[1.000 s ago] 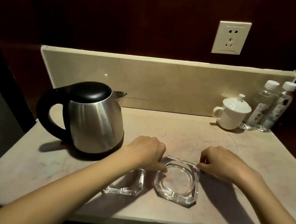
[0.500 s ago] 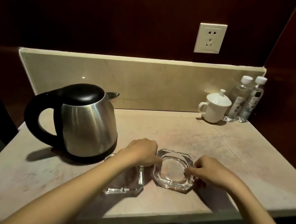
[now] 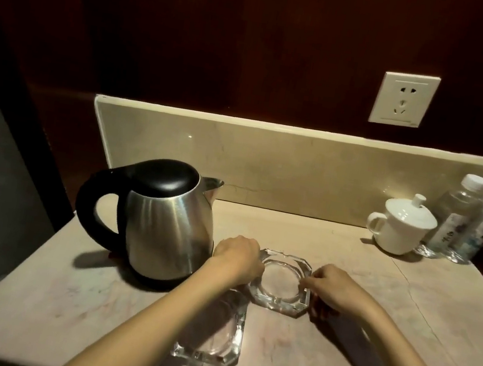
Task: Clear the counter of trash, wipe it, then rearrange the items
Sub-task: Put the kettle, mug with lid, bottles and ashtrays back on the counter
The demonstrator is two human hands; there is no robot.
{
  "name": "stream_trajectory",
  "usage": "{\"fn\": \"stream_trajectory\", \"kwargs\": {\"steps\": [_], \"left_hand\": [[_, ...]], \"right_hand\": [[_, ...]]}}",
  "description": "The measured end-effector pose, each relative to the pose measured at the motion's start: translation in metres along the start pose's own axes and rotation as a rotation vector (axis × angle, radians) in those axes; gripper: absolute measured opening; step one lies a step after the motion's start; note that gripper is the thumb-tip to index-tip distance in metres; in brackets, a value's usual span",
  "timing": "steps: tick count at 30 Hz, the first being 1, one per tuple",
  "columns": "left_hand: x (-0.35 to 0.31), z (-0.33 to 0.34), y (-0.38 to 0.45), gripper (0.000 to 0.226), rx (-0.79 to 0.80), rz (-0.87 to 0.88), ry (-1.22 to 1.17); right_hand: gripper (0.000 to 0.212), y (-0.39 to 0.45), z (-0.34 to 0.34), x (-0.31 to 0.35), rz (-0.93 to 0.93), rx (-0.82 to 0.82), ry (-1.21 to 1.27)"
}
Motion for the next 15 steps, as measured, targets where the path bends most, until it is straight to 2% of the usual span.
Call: {"fn": "stream_trajectory", "kwargs": {"steps": [4,6,9,12,15], "left_hand": [[0.01,-0.007,-0.009,0.038,-0.014,-0.07,-0.019],[0.018,-0.015,-0.026,0.042,-0.063,-0.071,-0.08],[0.031,-0.034,-0.063,0.038,-0.135,-0.023,-0.232],[0.054,-0.06,-0.101,0.024,-0.162,0.03,-0.373],[0.1,-0.076,-0.13,0.018,-0.155,-0.03,-0.445]], "right_hand": [[0.028,0.017,0.0,0.004,-0.053,0.036,-0.085],[0.032,0.023,-0.003,0.006,-0.08,0.023,-0.229],[0.046,0.024,-0.014,0.022,-0.13,-0.084,-0.484],[0.045,0.017,-0.013,0.052,-0.21,-0.131,-0.493],[0.04,0.012,0.009,0.085,-0.361,-0.101,-0.429]]}}
Point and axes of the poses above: each hand's wrist, its own y-axis towards the middle knuckle, its own z-axis out of the palm, x = y × z, the point moved 8 cm from there along y, towards the middle knuckle, and after that the axes turned 6 degrees about y, right-handed, at the moved point
